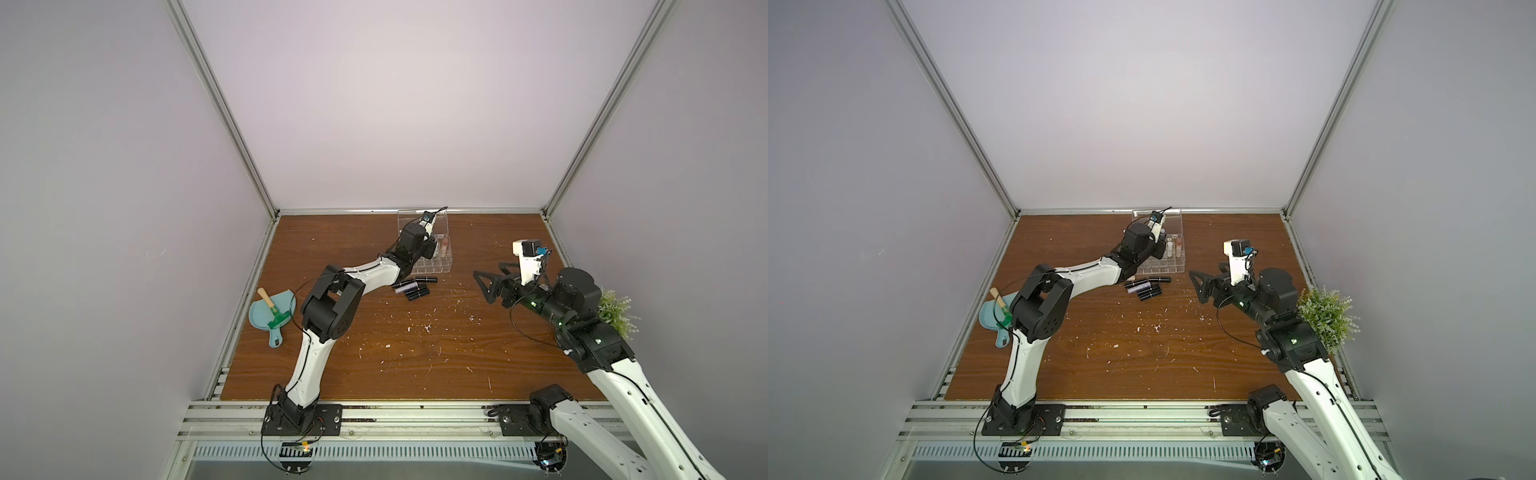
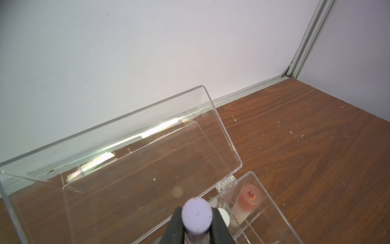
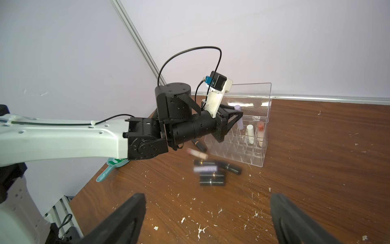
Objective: Arrange the lipsticks in the organizer
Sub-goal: Place the lipstick in the storage box, then pick up the lipstick at the center of the board.
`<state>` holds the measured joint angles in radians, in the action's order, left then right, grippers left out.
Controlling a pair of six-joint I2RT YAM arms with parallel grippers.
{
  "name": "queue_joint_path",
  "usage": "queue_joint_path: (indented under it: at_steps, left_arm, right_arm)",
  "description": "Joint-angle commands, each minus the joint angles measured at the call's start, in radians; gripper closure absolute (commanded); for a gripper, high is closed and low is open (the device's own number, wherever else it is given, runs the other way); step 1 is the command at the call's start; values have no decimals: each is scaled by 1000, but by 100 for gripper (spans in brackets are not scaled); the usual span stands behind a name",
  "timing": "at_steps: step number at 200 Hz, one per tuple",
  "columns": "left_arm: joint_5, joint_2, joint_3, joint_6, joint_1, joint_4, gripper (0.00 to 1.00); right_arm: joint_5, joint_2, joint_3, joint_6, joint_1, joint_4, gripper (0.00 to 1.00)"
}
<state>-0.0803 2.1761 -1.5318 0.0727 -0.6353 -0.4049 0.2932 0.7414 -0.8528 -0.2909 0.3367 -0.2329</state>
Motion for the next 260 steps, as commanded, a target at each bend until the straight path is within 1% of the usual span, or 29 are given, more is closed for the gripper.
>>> queue_joint_path:
  at_steps: [1, 16, 32, 36, 61, 86, 104, 127, 143, 166, 177, 199, 220, 222, 227, 246, 260]
  left_arm:
    - [-6, 0, 27, -13, -9, -39, 66]
    - [-3, -10, 42, -11, -9, -53, 57]
    - [13, -27, 42, -6, -9, -60, 51]
    - [16, -32, 73, -3, -9, -59, 49]
    - [25, -101, 129, 40, -8, -65, 46]
    - [44, -251, 262, 128, 5, -114, 45]
    - [59, -393, 384, 191, 27, -145, 44]
    - [65, -576, 545, 238, 48, -150, 44]
    - [77, -696, 668, 257, 48, -172, 43]
    - [81, -847, 896, 308, 49, -289, 43]
    - [80, -906, 982, 338, 51, -328, 44]
    - [109, -1013, 1103, 395, 51, -379, 45]
    - [134, -1099, 1233, 465, 48, -465, 46]
    - [132, -1107, 1245, 467, 48, -470, 46]
    - [126, -1125, 1270, 476, 48, -475, 46]
    - [97, -1177, 1344, 499, 48, -493, 46]
    - [96, -1190, 1366, 510, 48, -504, 46]
  right_arm:
    - [18, 1, -30, 3, -8, 27, 1]
    - [53, 11, -28, 6, -9, 26, 1]
    - [74, 35, -33, 14, -9, 10, 1]
    - [78, 42, -32, 14, -9, 8, 1]
    - [119, 88, -18, 14, -9, 3, 1]
    - [187, 174, 24, 20, -8, 24, 1]
    - [219, 233, 53, 29, -7, 49, 2]
    - [246, 306, 76, 35, 4, 86, 3]
    - [222, 373, 75, 48, 35, 94, 4]
    - [121, 494, 49, 78, 123, 75, 5]
    - [103, 544, 41, 75, 159, 97, 6]
    - [64, 621, 17, 70, 205, 136, 6]
    - [31, 695, -40, 86, 221, 126, 6]
    - [6, 702, -45, 88, 223, 125, 6]
    - [-10, 720, -58, 91, 223, 124, 6]
    - [-30, 789, -109, 100, 225, 128, 6]
    - [-31, 844, -149, 108, 226, 132, 8]
